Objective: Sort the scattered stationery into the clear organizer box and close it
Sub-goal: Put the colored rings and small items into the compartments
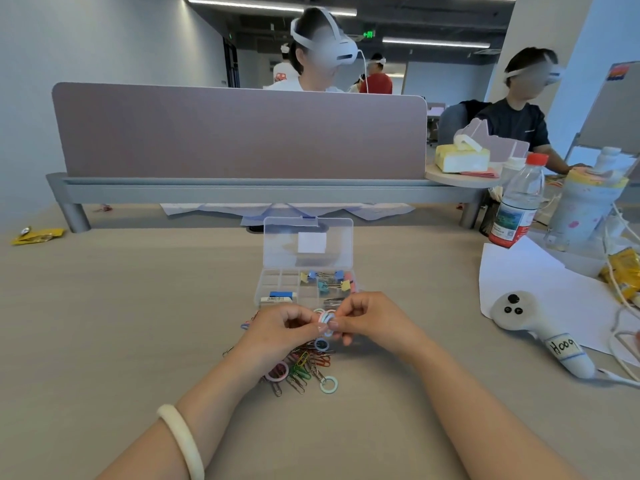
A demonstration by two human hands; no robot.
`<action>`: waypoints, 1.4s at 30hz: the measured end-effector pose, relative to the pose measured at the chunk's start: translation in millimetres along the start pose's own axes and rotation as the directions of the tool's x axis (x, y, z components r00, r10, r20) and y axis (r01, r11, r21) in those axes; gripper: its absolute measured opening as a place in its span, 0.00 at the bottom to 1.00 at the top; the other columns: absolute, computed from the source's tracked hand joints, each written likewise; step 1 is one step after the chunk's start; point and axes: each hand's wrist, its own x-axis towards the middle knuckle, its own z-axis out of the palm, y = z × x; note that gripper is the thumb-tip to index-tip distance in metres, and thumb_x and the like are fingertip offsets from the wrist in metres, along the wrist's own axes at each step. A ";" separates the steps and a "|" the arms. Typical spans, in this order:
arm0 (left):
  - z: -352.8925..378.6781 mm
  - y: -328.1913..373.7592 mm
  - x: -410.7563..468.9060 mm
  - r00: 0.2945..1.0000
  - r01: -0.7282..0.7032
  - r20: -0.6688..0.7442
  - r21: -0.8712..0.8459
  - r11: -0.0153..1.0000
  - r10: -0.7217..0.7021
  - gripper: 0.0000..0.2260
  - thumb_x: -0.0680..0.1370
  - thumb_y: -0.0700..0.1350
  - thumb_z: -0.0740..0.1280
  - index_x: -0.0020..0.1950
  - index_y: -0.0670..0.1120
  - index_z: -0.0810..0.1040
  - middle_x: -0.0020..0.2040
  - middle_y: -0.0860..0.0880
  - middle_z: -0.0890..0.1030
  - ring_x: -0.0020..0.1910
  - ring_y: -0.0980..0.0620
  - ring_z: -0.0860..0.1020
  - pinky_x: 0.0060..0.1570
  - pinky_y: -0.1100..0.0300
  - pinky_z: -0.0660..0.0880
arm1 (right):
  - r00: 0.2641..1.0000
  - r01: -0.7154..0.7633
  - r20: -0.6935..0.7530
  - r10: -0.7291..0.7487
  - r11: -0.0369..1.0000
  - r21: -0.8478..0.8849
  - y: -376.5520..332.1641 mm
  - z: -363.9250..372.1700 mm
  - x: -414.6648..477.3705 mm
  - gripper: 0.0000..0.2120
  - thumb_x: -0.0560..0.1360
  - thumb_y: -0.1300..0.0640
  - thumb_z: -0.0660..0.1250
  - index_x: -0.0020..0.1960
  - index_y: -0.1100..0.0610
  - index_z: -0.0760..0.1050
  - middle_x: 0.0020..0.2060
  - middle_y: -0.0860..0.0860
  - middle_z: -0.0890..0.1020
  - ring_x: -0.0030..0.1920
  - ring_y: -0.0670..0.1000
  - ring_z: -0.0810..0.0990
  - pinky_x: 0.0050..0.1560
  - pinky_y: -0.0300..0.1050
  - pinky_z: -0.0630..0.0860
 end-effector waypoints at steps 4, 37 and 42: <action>-6.0 -0.2 2.4 0.992 0.007 -0.123 -0.002 1.000 -0.008 0.04 0.69 0.44 0.72 0.38 0.44 0.82 0.36 0.49 0.82 0.34 0.60 0.78 0.37 0.71 0.73 | 0.999 -0.007 -0.041 0.001 0.992 -0.124 3.9 -4.2 4.0 0.04 0.68 0.59 0.73 0.38 0.53 0.78 0.28 0.46 0.80 0.29 0.44 0.76 0.39 0.38 0.75; -14.4 1.1 2.0 0.978 0.019 -0.202 -0.153 0.988 -0.050 0.06 0.71 0.45 0.70 0.37 0.43 0.82 0.31 0.52 0.80 0.32 0.57 0.75 0.38 0.62 0.71 | 0.974 0.165 -0.187 -0.127 0.965 0.204 -0.8 16.6 6.2 0.07 0.68 0.65 0.72 0.40 0.57 0.74 0.44 0.55 0.84 0.46 0.47 0.83 0.49 0.37 0.79; -9.9 2.8 1.1 0.988 0.080 -0.105 -0.263 0.961 -0.111 0.13 0.66 0.52 0.73 0.40 0.43 0.82 0.31 0.51 0.79 0.33 0.55 0.75 0.41 0.61 0.71 | 0.968 0.215 -0.183 -0.170 0.942 0.258 -5.5 23.2 4.4 0.16 0.67 0.67 0.72 0.49 0.53 0.74 0.45 0.50 0.84 0.44 0.46 0.82 0.42 0.37 0.79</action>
